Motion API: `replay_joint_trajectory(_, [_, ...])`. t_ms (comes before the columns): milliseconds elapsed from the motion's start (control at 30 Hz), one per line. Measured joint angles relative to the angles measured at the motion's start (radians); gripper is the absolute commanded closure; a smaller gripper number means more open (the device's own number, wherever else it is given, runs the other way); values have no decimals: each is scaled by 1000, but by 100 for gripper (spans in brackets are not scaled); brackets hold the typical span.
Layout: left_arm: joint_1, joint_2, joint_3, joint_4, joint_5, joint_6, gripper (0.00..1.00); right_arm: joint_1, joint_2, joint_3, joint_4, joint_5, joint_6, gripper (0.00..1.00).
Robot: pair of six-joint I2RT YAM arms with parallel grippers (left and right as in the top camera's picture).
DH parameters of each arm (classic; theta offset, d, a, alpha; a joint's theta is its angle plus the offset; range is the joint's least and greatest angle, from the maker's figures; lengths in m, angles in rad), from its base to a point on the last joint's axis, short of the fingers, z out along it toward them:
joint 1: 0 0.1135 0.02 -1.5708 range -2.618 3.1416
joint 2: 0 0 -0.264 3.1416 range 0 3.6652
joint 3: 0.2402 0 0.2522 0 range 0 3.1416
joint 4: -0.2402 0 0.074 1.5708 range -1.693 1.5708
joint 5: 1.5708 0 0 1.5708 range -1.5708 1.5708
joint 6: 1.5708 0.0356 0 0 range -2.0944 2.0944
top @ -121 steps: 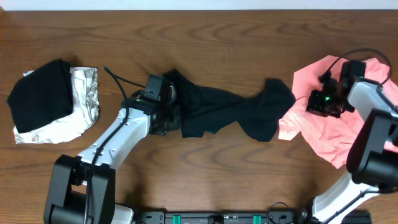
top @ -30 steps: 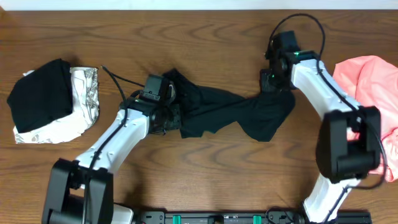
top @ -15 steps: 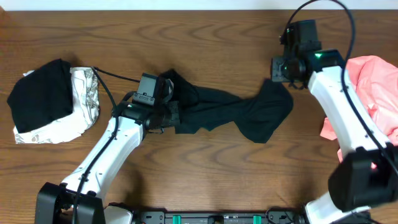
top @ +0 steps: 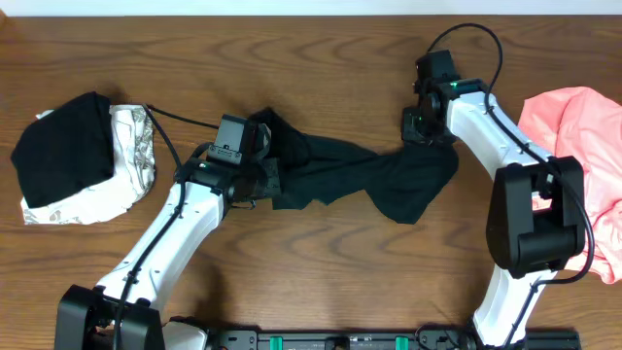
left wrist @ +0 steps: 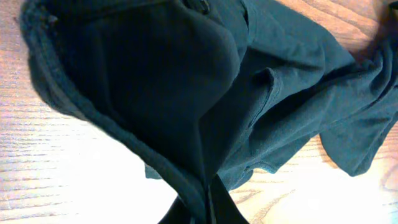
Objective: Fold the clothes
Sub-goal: 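Grasp the black shirt's right end with the right gripper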
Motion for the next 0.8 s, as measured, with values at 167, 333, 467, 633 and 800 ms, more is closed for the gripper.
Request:
replay_joint_trajectory(167, [0, 0, 0, 0, 0, 0, 94, 0, 0, 0, 13, 0, 19, 61])
replay_joint_trajectory(333, [0, 0, 0, 0, 0, 0, 94, 0, 3, 0, 13, 0, 29, 62])
replay_joint_trajectory(467, [0, 0, 0, 0, 0, 0, 94, 0, 19, 0, 13, 0, 33, 63])
replay_joint_trajectory(633, [0, 0, 0, 0, 0, 0, 94, 0, 36, 0, 13, 0, 37, 64])
replay_joint_trajectory(800, [0, 0, 0, 0, 0, 0, 94, 0, 36, 0, 13, 0, 37, 76])
